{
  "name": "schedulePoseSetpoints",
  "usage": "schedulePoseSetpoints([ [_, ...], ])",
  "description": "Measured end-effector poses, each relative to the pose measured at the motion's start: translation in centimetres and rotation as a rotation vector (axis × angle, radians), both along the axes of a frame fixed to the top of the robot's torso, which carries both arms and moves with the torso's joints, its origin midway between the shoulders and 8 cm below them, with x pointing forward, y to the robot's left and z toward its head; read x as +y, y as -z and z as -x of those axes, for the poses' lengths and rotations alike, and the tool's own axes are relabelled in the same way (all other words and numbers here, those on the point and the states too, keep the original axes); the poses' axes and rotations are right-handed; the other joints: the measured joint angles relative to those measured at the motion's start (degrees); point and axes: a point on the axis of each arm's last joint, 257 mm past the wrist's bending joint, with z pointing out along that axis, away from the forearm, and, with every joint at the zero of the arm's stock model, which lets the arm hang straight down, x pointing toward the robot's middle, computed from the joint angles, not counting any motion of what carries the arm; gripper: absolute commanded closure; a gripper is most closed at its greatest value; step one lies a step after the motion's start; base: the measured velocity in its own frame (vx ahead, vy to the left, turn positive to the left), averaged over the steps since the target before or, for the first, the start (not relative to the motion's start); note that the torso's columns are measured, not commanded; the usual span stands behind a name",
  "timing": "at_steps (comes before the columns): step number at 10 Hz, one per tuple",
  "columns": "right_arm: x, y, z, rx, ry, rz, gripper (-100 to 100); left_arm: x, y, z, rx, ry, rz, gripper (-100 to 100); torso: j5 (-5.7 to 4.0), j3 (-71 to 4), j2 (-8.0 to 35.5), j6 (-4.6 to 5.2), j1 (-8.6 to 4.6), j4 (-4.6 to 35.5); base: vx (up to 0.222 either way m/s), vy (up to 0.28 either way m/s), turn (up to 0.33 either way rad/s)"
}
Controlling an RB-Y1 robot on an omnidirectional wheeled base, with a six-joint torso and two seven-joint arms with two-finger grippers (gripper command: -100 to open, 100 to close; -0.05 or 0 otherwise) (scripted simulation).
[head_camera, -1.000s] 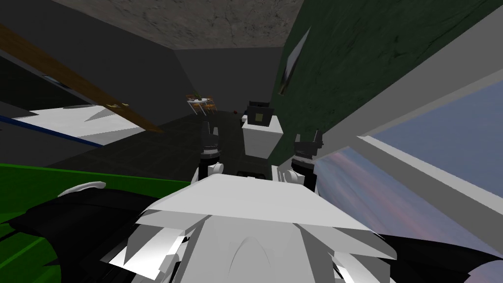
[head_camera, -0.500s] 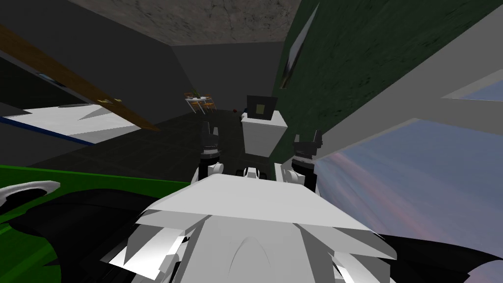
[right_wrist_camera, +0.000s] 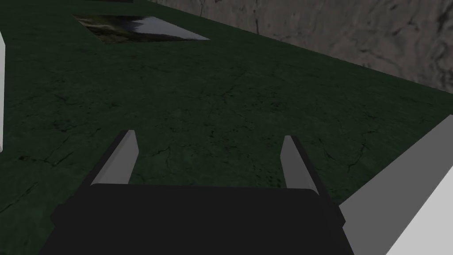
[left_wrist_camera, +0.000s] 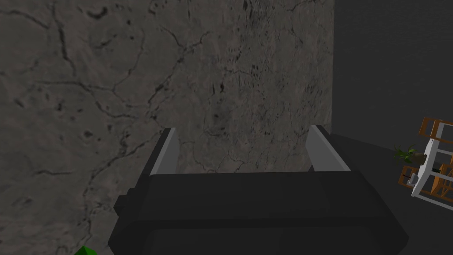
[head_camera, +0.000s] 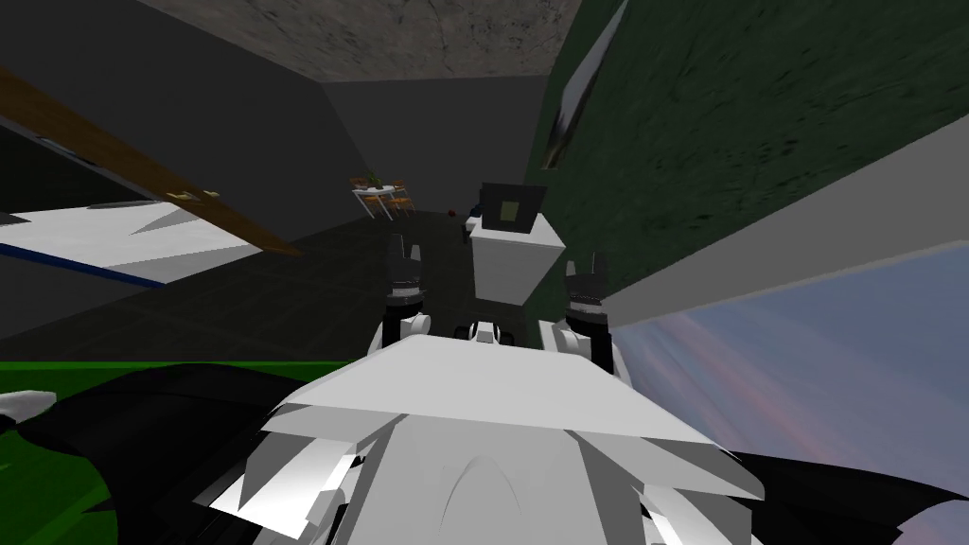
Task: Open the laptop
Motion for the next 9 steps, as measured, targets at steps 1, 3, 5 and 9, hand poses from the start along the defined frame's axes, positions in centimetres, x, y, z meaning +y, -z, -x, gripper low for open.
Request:
schedulePoseSetpoints([
  [1, 0.0, 0.4, -0.2, 0.013, 0.008, 0.056, -100, 0.0, 0.0, 0.0, 0.000, 0.000, 0.000, 0, -0.04, 0.00, 0.01, 0.00, -0.15, 0.00, 0.127, 0.156, -0.041],
  [3, -0.4, 1.2, -0.8, 0.036, 0.027, 0.178, -100, 0.0, 0.0, 0.0, 0.000, 0.000, 0.000, 0, -0.03, -0.01, -0.01, 0.00, -0.09, -0.01, 0.144, 0.192, -0.057],
  [5, -0.8, 2.0, -1.5, 0.056, 0.051, 0.310, -100, 0.0, 0.0, 0.0, 0.000, 0.000, 0.000, 0, -0.01, -0.08, -0.11, 0.00, -0.06, -0.04, 0.178, 0.215, -0.060],
  [9, -1.8, 2.9, -2.4, 0.081, 0.092, 0.536, -100, 0.0, 0.0, 0.0, 0.000, 0.000, 0.000, 0, -0.04, 0.04, 0.05, 0.01, -0.07, 0.02, 0.107, 0.200, -0.048],
])
